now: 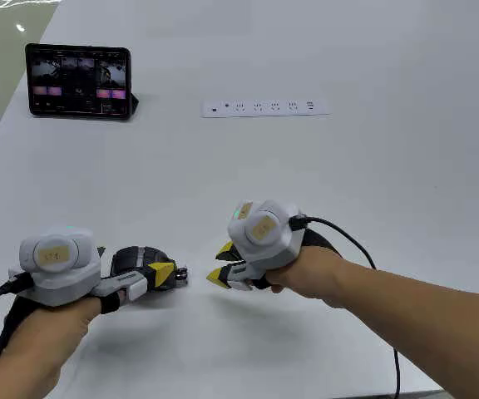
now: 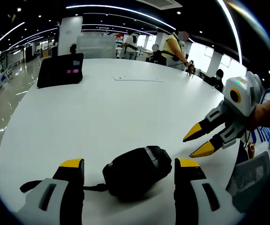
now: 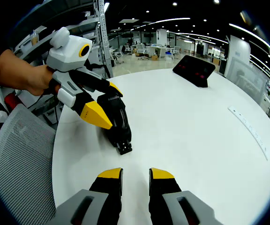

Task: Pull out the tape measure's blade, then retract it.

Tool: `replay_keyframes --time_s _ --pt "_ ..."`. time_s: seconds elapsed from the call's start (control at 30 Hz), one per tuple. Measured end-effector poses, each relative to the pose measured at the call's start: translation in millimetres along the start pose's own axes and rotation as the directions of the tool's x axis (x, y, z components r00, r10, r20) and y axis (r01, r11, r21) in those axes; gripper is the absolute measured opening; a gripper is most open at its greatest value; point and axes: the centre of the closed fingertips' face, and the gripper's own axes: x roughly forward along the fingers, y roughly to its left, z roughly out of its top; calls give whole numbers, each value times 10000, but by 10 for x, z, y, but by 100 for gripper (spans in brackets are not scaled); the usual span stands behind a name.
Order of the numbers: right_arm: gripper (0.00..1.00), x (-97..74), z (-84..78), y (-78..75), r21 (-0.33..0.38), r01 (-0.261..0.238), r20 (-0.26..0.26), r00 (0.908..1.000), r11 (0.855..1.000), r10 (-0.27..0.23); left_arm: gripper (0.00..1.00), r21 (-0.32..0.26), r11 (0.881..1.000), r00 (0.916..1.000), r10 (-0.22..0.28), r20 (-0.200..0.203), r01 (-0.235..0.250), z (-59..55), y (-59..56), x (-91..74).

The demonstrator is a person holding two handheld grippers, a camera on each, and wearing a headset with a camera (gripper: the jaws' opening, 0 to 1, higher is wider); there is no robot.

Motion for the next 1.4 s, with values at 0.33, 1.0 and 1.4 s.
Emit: replay_keyframes --time_s 0.33,1.0,1.4 --pt "24 -378 -183 -71 107 724 306 9969 9973 -727 86 458 9983 9993 -349 -109 353 -75 80 -150" --pt "38 -1069 -841 -216 1450 1635 513 9837 9758 -1724 99 1559 9734 9836 -1548 -922 1678 -356 85 -498" --pt "57 -1364 -1184 -214 1715 1578 500 9844 9725 -1686 99 1173 9799 9837 -1504 -988 1616 -427 257 -709"
